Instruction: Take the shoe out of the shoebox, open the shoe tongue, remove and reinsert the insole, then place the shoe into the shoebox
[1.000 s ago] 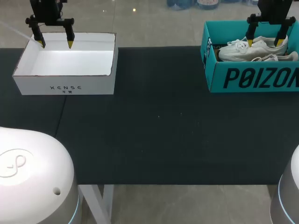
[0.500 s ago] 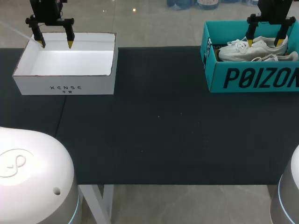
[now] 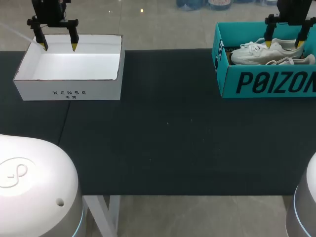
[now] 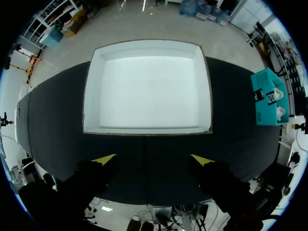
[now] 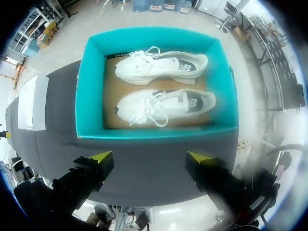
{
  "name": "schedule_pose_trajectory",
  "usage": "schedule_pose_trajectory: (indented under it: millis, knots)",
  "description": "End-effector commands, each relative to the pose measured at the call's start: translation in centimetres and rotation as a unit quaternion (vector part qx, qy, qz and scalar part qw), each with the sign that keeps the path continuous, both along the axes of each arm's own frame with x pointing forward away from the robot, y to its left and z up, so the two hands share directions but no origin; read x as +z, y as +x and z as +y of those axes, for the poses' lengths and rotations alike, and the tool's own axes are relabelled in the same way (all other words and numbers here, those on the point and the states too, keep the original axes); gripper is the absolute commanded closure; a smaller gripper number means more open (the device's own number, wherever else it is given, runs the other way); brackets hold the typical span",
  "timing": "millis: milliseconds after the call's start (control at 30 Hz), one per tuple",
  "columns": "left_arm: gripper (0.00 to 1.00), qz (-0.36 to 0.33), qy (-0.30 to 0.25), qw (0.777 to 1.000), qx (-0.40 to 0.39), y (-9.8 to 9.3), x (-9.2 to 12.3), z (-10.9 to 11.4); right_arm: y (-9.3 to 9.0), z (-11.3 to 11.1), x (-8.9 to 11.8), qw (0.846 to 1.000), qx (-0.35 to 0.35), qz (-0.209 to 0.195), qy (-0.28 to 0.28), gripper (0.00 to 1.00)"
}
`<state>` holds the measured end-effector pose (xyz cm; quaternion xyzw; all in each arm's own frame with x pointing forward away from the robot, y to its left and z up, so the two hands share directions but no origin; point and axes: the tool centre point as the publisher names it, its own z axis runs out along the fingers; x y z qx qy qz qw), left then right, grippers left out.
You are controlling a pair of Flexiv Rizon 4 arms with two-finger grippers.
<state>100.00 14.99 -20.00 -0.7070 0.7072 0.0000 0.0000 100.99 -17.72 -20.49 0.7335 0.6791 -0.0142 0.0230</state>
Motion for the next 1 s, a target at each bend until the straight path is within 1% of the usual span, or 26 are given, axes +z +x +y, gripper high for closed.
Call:
schedule_pose_trajectory:
  millis: [33,133,167,200,233,267,300,467,533,600,700,767,1000]
  knots:
    - [0.0,0.0,0.0,1.0,0.0,0.0,0.0,0.0,1.6,-2.3,-1.1,1.0,-0.018,0.012,-0.009,0.0]
    - [0.0,0.0,0.0,1.0,0.0,0.0,0.0,0.0,2.3,-4.6,-1.9,0.999,-0.035,0.013,-0.009,0.0]
    - [0.0,0.0,0.0,1.0,0.0,0.0,0.0,0.0,2.5,-5.4,-2.2,0.999,-0.043,0.02,-0.017,0.0]
    - [0.0,0.0,0.0,1.0,0.0,0.0,0.0,0.0,2.6,-6.0,-2.5,0.999,-0.044,0.017,-0.027,0.0]
    - [0.0,0.0,0.0,1.0,0.0,0.0,0.0,0.0,2.7,-6.7,-2.8,0.999,-0.045,0.014,-0.023,0.0]
    - [0.0,0.0,0.0,1.0,0.0,0.0,0.0,0.0,2.8,-7.5,-3.2,0.998,-0.051,0.016,-0.015,0.0]
    - [0.0,0.0,0.0,1.0,0.0,0.0,0.0,0.0,3.0,-8.2,-3.8,0.998,-0.055,0.024,-0.025,0.0]
    - [0.0,0.0,0.0,1.0,0.0,0.0,0.0,0.0,3.4,-11.3,-5.5,0.999,-0.042,0.019,-0.019,0.0]
    - [0.0,0.0,0.0,1.0,0.0,0.0,0.0,0.0,3.6,-12.1,-6.1,0.999,-0.035,0.016,-0.019,0.0]
    - [0.0,0.0,0.0,1.0,0.0,0.0,0.0,0.0,3.9,-12.7,-6.7,1.0,-0.028,0.005,-0.005,0.0]
    - [0.0,0.0,0.0,1.0,0.0,0.0,0.0,0.0,4.4,-13.4,-7.3,1.0,-0.016,-0.007,0.002,0.0]
    - [0.0,0.0,0.0,1.0,0.0,0.0,0.0,0.0,4.7,-13.7,-7.7,1.0,-0.011,-0.006,-0.001,0.0]
    - [0.0,0.0,0.0,1.0,0.0,0.0,0.0,0.0,5.3,-14.6,-9.0,1.0,0.01,-0.027,0.005,0.0]
